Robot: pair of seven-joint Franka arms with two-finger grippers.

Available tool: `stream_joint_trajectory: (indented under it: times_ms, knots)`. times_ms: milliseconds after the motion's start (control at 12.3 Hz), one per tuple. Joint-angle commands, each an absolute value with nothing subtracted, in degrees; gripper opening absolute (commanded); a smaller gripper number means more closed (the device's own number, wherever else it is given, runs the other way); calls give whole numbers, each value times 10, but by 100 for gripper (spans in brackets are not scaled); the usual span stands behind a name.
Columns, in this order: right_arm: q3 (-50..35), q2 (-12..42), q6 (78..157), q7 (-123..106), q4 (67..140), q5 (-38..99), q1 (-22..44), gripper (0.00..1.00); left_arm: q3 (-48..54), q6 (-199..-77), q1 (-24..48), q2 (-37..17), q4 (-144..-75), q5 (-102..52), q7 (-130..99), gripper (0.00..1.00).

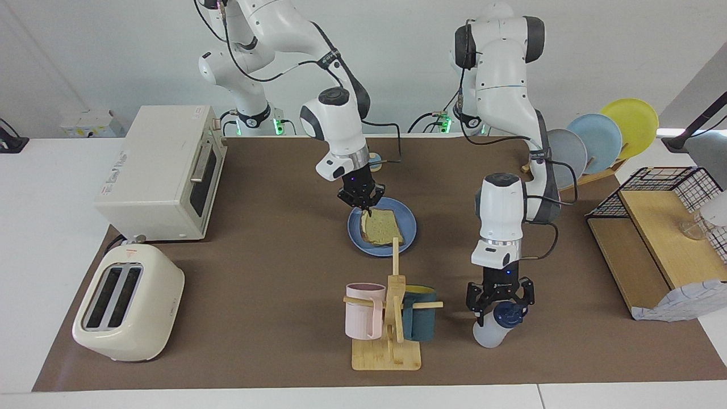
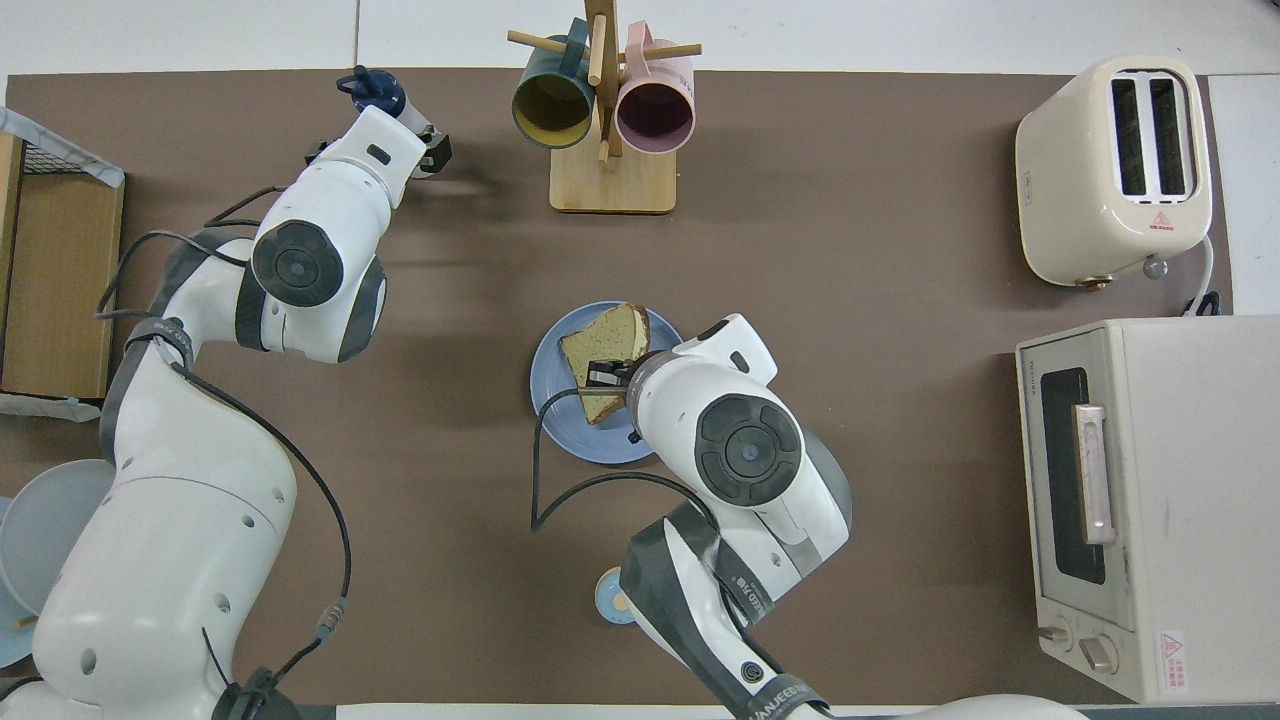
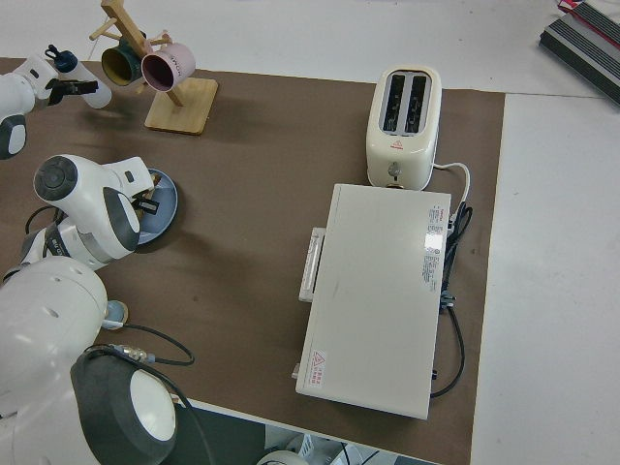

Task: Put bread on plate and add seasoning
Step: 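Lower the bread onto the blue plate and open the right gripper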

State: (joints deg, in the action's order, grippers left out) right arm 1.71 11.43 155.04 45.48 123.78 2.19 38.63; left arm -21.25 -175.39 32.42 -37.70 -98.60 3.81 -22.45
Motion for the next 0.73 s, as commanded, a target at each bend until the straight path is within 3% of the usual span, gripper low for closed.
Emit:
stream_joint_trajectory:
  times_ms: [0, 81, 162, 243, 324, 405, 486, 567, 648]
  knots:
    - [14, 90, 1563, 492, 1270, 31, 381, 0, -212, -1740, 323, -387, -968, 49, -224, 100]
    - [14, 90, 1561, 493, 1270, 31, 381, 0, -212, -1739, 323, -387, -968, 49, -224, 100]
    - [14, 90, 1557, 492, 1270, 31, 381, 21, -211, -1738, 323, -387, -967, 49, -224, 100]
    - [14, 90, 1555, 489, 1269, 31, 380, 99, -210, -1736, 323, -387, -965, 49, -223, 100]
    - [14, 90, 1554, 489, 1267, 31, 381, 100, -207, -1733, 320, -387, -959, 49, -224, 100]
    - [14, 90, 1554, 489, 1264, 31, 380, 100, -204, -1718, 320, -387, -953, 49, -226, 77]
    - [14, 91, 1553, 488, 1261, 31, 379, 100, -203, -1712, 321, -388, -951, 49, -224, 11]
    - [15, 91, 1551, 486, 1258, 31, 374, 100, -203, -1713, 321, -403, -941, 48, -224, 0]
    - [15, 90, 1541, 484, 1248, 30, 363, 100, -203, -1718, 321, -418, -926, 47, -226, 0]
